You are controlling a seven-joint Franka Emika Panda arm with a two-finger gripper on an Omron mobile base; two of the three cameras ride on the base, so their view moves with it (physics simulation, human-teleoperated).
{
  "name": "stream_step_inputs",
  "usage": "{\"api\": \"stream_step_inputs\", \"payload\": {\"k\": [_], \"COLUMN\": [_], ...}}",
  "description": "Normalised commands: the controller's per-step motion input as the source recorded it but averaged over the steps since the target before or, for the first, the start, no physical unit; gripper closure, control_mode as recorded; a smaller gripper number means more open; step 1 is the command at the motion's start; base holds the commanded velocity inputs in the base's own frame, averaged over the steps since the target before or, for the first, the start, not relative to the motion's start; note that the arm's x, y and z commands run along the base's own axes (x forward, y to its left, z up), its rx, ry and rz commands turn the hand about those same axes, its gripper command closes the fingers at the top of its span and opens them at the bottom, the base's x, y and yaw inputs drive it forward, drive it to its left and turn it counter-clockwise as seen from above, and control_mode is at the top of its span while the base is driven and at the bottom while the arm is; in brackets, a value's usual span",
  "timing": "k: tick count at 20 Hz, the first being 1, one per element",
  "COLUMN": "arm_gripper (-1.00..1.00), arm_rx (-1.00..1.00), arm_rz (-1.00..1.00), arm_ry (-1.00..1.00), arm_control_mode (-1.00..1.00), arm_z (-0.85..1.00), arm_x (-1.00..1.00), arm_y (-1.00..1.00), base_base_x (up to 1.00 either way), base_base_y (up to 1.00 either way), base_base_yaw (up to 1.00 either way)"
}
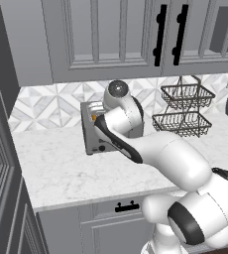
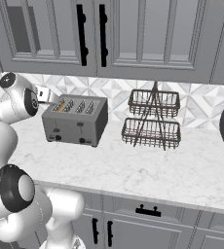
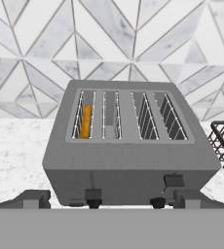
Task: Start the toaster. Once the lever pops up, take the bread to the plate on the dining counter.
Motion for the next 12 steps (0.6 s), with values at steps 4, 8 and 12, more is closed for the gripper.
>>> {"api": "stream_step_inputs", "payload": {"k": [4,8,12], "arm_gripper": [-1.00,-1.00,-1.00], "arm_rx": [0.00,0.00,0.00], "arm_rz": [0.00,0.00,0.00], "arm_ry": [0.00,0.00,0.00], "arm_control_mode": [-1.00,-1.00,-1.00], "arm_z": [0.00,0.00,0.00], "arm_x": [0.00,0.00,0.00], "arm_y": [0.00,0.00,0.00], "base_base_x": [0.00,0.00,0.00], "base_base_y": [0.00,0.00,0.00], "base_base_yaw": [0.00,0.00,0.00]}}
